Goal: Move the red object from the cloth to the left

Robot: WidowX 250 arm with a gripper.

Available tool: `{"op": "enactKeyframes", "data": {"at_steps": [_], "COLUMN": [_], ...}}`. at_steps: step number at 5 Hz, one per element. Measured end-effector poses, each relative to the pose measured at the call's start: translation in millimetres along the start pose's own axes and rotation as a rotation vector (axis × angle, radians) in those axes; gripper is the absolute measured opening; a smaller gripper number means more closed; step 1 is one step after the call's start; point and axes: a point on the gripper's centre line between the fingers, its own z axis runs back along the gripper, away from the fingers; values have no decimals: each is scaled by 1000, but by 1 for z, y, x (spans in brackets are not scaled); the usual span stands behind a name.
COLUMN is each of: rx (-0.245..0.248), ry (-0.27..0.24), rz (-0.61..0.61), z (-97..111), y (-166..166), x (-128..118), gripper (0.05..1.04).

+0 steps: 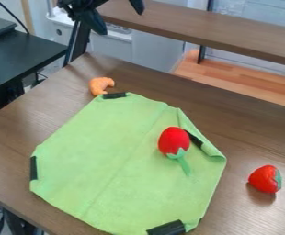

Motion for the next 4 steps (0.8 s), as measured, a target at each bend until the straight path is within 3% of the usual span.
{"op": "enactKeyframes", "data": {"at_steps": [2, 4], "rx": [52, 120], "ry": [34, 30], "rz": [-38, -93], "z": [-27, -60], "y": [8, 15], "x": [-19, -42], "gripper": [1001, 1001]}}
